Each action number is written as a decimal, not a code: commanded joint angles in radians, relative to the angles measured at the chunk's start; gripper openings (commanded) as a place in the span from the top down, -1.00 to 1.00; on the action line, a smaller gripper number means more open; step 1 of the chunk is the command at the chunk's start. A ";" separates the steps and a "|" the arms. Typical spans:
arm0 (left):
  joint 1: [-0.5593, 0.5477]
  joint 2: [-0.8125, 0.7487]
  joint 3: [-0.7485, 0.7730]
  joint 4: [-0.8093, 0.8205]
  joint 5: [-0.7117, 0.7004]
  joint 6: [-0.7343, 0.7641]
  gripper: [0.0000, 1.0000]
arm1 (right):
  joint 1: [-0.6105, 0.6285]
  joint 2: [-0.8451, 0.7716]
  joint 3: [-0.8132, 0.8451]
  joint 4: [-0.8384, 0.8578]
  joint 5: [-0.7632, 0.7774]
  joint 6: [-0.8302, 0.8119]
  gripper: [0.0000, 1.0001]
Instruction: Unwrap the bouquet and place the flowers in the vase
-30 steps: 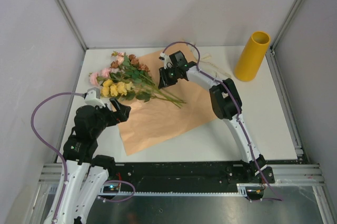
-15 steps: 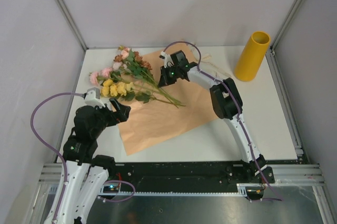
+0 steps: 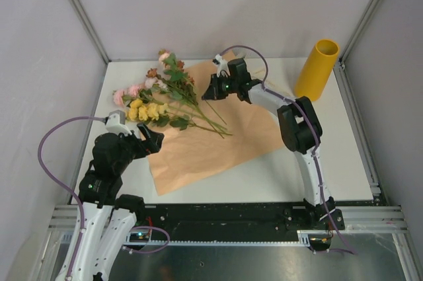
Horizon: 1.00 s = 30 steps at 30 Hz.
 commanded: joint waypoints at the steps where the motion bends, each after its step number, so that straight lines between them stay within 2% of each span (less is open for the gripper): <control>1: 0.007 -0.011 0.014 0.026 0.006 0.018 -0.99 | 0.012 -0.116 -0.001 0.086 0.040 -0.037 1.00; 5: 0.007 -0.013 0.014 0.025 0.004 0.018 -0.99 | 0.029 -0.142 -0.023 0.073 0.070 -0.071 1.00; 10: 0.007 -0.011 0.014 0.026 0.002 0.015 -0.99 | 0.034 -0.203 -0.099 0.148 0.064 -0.029 1.00; 20: 0.007 -0.009 0.013 0.038 0.021 0.002 -0.98 | 0.100 -0.515 -0.416 0.272 0.163 -0.053 1.00; 24: 0.007 0.007 0.017 0.118 0.084 -0.067 -0.78 | 0.186 -0.649 -0.571 0.298 0.261 -0.102 1.00; 30: 0.001 0.088 0.026 0.363 0.214 -0.219 -0.57 | 0.349 -0.814 -0.711 0.325 0.446 -0.160 1.00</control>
